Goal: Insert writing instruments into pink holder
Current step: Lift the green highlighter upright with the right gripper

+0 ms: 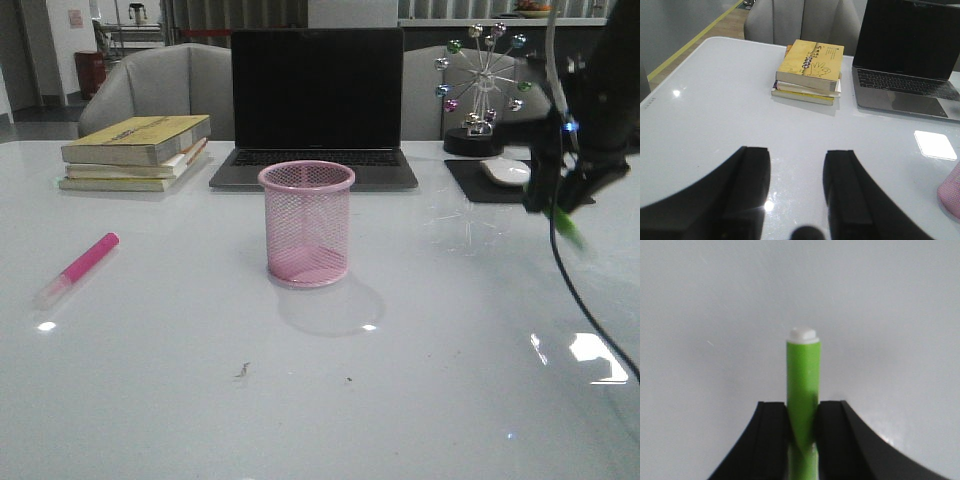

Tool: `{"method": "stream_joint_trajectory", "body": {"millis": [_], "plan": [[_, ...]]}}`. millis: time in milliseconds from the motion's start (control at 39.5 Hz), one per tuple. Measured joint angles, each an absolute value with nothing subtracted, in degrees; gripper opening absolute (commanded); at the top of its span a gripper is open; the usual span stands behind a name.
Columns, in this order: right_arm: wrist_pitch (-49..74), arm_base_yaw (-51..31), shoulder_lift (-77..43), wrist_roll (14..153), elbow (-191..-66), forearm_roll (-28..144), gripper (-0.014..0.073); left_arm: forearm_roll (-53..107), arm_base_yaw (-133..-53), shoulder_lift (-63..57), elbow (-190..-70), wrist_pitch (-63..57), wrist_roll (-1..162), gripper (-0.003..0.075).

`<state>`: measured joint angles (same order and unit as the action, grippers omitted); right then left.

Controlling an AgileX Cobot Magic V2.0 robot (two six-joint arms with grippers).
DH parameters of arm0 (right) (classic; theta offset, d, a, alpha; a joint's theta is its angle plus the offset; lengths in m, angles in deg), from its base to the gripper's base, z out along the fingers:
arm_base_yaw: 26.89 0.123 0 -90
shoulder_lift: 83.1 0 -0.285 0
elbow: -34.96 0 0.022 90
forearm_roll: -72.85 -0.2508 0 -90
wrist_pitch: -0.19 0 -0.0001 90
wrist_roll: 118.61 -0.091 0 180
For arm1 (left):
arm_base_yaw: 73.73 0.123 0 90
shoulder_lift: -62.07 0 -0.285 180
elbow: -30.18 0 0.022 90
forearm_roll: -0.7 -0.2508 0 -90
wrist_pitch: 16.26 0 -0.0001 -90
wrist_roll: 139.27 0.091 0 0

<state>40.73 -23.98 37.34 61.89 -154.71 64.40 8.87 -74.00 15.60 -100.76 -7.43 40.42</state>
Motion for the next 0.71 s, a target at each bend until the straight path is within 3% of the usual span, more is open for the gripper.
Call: {"method": "stream_joint_trajectory", "body": {"millis": [303,708], "plan": [[25.6,-14.8,23.1,63.7,-154.6,64.1,0.0037,8.9,-74.0,15.6,-100.8,-7.4,40.4,0.0353],[-3.7,0.7,23.0,64.8,-142.9,63.8,0.0037,8.9,-74.0,15.6,-100.8,-7.4,40.4,0.0353]]}}
